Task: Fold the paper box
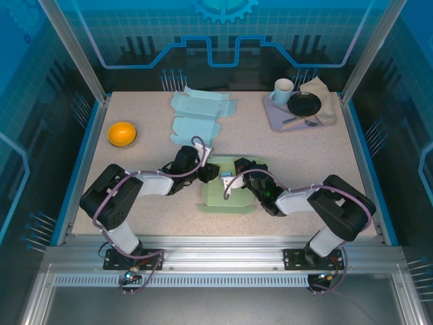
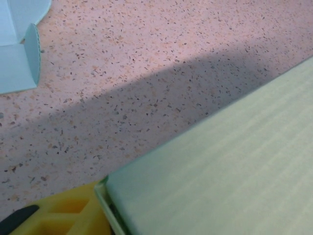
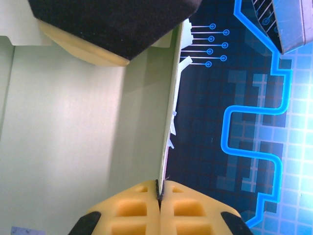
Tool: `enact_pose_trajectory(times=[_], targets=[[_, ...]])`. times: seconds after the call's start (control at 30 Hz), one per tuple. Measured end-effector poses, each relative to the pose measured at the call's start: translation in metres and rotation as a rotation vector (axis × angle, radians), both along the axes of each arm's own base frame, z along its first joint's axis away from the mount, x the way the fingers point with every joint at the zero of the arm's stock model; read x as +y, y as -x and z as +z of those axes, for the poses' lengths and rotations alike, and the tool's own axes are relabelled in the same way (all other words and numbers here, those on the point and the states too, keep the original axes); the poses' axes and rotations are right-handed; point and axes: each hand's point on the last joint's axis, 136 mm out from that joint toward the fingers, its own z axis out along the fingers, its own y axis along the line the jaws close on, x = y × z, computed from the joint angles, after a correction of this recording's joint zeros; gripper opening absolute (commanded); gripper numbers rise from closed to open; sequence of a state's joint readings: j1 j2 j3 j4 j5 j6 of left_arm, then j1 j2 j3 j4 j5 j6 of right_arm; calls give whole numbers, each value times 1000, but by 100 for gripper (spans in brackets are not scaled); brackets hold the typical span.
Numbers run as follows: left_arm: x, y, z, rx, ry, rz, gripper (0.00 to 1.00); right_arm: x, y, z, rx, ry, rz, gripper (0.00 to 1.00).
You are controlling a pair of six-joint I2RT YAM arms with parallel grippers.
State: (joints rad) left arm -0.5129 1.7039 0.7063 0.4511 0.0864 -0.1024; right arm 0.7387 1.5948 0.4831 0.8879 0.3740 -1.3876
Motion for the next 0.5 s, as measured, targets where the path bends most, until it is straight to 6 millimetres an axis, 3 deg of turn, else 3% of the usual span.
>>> enact_pose_trajectory(times=[0.1,0.37,0.5], targets=[[3,-3,0,-8,-13,21,31,0,1,1,8,-9,0,0],[6,-7,-1,-9,-97,113,29,-3,-2,2,18,-30,-15,0],[7,-7,0,8,-138,193,18,-5,-6,4,30,-43,-28,0]])
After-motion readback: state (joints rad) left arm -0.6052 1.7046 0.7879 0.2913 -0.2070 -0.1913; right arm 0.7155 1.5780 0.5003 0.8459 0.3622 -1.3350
